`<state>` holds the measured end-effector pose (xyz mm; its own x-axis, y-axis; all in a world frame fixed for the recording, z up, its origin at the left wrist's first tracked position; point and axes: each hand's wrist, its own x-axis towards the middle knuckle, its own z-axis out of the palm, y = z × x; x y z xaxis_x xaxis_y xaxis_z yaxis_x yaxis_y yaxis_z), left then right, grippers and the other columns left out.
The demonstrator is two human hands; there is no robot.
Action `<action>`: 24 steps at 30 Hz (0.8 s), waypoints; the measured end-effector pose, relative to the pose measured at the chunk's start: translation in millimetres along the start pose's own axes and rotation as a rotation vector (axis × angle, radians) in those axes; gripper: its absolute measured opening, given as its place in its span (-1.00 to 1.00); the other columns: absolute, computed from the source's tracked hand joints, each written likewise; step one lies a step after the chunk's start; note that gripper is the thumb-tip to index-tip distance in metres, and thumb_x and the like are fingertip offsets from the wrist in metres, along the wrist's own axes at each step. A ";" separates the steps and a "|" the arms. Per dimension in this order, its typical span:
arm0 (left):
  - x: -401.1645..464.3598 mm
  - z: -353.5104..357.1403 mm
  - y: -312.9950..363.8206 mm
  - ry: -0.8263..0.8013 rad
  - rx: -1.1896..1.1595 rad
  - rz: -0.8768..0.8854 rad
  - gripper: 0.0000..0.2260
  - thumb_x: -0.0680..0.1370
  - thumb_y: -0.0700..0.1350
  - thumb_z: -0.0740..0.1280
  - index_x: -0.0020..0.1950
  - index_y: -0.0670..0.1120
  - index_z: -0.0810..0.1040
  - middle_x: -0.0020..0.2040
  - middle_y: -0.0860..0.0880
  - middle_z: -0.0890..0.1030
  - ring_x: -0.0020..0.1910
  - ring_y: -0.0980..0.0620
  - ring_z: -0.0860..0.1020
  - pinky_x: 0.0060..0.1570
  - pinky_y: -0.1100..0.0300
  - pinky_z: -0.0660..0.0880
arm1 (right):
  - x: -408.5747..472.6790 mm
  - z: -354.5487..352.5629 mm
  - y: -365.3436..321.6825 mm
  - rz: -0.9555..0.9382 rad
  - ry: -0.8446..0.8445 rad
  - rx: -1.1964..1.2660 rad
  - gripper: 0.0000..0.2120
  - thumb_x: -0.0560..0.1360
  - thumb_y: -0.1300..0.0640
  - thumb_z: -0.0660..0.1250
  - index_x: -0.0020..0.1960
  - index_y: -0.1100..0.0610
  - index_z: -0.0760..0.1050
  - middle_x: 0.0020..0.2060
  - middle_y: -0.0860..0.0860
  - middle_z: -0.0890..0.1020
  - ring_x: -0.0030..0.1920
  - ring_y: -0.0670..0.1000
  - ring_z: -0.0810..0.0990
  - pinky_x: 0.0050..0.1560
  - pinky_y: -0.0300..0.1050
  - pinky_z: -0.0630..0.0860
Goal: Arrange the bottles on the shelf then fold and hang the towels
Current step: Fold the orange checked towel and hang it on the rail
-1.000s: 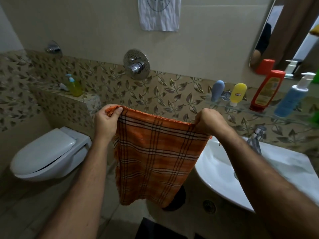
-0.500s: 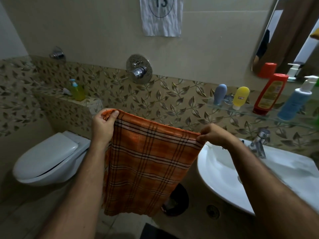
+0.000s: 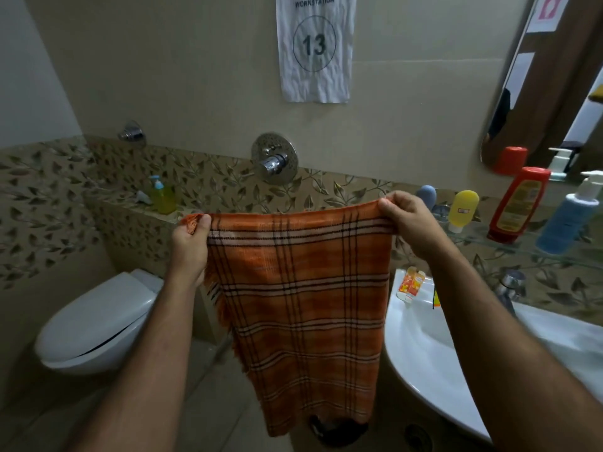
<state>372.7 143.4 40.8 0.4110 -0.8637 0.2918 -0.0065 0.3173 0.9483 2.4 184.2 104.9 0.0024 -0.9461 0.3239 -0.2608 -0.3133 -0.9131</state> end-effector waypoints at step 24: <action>51.8 21.1 110.2 -0.381 -0.324 -0.324 -0.44 0.63 0.20 0.09 -0.04 -0.20 0.69 -0.10 -0.20 0.71 -0.12 -0.11 0.70 -0.18 -0.01 0.64 | 13.6 -3.5 -31.0 0.298 -0.025 0.740 -0.62 0.64 -0.01 0.14 0.12 0.26 0.57 -0.06 0.22 0.72 -0.10 0.15 0.73 -0.23 0.02 0.66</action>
<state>374.1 125.4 163.0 -0.0111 -0.9971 0.0755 0.3680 0.0662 0.9275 7.2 181.3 138.5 0.0574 -0.9975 0.0423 0.4548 -0.0116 -0.8905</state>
